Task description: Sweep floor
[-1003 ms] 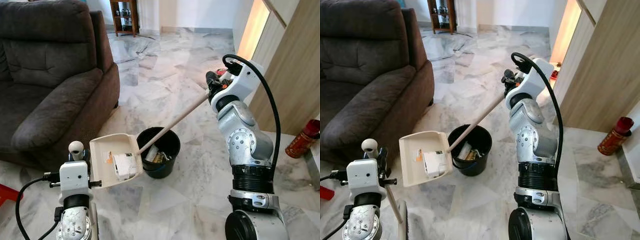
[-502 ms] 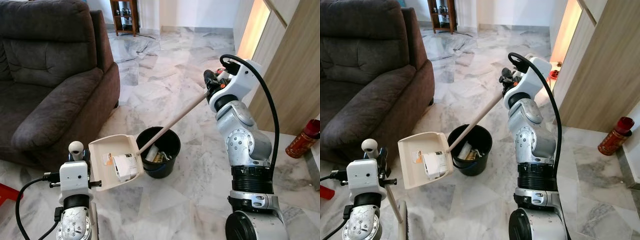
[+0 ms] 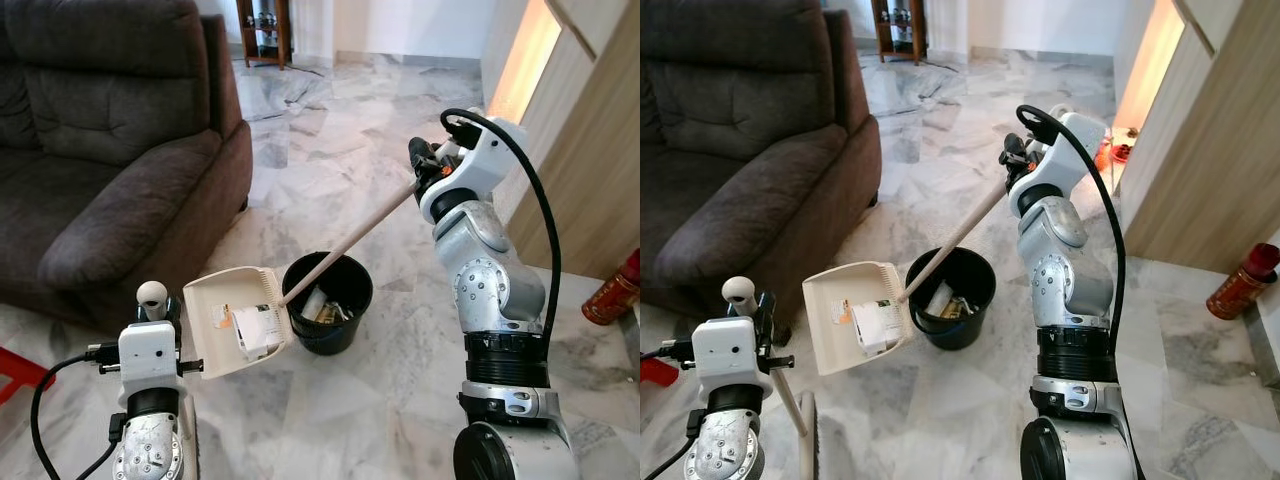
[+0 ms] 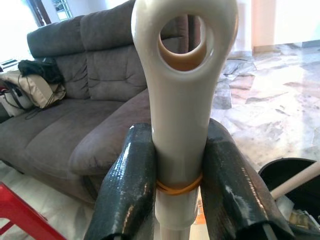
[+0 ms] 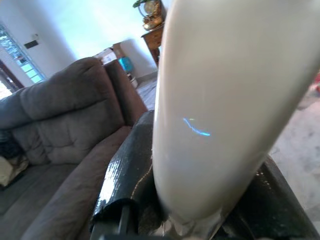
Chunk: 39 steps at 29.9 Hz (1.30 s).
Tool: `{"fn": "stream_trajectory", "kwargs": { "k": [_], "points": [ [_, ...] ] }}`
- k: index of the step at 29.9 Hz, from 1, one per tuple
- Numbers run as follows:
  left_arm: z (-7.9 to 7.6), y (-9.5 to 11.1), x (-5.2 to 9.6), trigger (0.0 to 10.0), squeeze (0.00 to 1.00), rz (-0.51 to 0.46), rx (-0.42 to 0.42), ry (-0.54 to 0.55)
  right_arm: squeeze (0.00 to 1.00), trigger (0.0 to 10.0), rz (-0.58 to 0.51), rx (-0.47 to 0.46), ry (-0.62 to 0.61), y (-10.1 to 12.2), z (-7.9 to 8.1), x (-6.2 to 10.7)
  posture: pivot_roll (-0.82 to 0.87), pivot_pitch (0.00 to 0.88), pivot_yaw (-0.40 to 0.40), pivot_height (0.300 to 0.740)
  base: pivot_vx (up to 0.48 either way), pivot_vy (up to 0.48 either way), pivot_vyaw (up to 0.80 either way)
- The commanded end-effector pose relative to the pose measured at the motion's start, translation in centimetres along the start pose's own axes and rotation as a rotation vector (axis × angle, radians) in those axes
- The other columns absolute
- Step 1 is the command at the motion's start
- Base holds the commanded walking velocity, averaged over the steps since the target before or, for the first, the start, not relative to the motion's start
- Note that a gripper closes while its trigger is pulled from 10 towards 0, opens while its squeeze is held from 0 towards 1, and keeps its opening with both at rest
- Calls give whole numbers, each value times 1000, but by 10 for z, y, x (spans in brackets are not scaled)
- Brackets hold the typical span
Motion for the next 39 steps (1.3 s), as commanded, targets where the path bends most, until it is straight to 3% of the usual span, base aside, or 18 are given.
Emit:
{"fn": "stream_trajectory", "kwargs": {
  "k": [1, 9, 28, 32, 39],
  "points": [
    [4, 6, -1, 10000, 0, -34, -15, 14, 0, 10000, -68, -28, 44, 15, 9, 2, -146, 54, 54, 740, 0, 262, 0],
    [4, 6, 0, 10000, 0, -33, -16, 13, 0, 10000, -49, -19, 37, 11, 7, 1, -146, 54, 54, 740, 0, 263, 0],
    [2, 3, 0, 10000, 0, -17, -25, 1, 0, 10000, -21, 2, 25, 3, 5, 1, -143, 61, 54, 740, 0, 40, 0],
    [3, 3, 0, 10000, 0, -19, -32, 4, 0, 10000, -18, -3, 39, 2, 8, 1, -142, 61, 54, 740, 0, 0, -800],
    [5, 5, 0, 10000, 0, -26, -41, 15, 0, 10000, -48, 7, 55, 7, 11, 2, -141, 62, 53, 740, 0, 0, 0]
  ]
}}
Point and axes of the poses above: a point about 5 cm out from each wrist's last joint towards the gripper, its own x axis pointing back from the gripper into the wrist, its own y axis along the axis of the wrist's last joint, z = x × y, the point moved 4 cm from there along -x, pointing out of the wrist towards the gripper, and after that the axes turned 2 degrees about -x, right-handed, at the moved point
